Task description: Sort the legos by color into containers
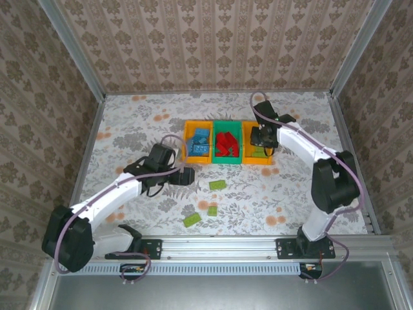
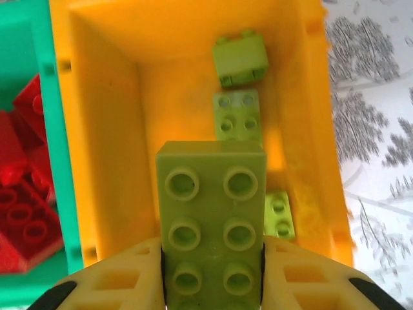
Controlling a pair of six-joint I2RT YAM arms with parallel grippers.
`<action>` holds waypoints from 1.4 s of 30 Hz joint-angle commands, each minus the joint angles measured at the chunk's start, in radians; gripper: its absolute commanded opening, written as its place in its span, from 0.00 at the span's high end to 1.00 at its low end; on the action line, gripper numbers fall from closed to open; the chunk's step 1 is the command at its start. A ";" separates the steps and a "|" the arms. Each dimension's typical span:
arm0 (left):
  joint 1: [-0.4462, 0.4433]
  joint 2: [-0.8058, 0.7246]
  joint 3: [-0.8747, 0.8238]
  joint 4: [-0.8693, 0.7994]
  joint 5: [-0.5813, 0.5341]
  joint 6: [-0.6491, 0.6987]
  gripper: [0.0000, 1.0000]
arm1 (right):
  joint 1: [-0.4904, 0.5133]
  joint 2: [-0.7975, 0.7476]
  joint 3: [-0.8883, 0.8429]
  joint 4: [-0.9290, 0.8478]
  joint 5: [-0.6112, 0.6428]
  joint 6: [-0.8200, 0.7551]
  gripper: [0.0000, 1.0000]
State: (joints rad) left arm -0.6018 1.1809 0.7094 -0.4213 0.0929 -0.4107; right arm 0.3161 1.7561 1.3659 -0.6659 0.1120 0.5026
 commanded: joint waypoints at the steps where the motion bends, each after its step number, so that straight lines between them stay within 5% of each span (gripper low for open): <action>1: -0.042 -0.048 -0.036 -0.056 -0.002 0.018 0.00 | -0.003 0.083 0.090 -0.064 -0.040 -0.062 0.68; 9: -0.159 -0.114 -0.154 -0.059 0.016 -0.054 0.00 | -0.005 0.180 0.138 -0.100 -0.024 -0.080 0.60; 27: -0.448 -0.129 -0.201 -0.096 -0.022 -0.140 0.07 | -0.005 0.127 0.079 -0.063 -0.053 -0.073 0.43; 42: -0.575 0.115 -0.055 -0.226 -0.159 -0.121 0.08 | -0.007 0.106 0.054 -0.054 -0.055 -0.074 0.41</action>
State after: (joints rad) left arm -1.1587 1.2675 0.6136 -0.5919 -0.0154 -0.5457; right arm 0.3111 1.8996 1.4322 -0.7071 0.0704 0.4362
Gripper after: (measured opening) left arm 0.921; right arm 0.587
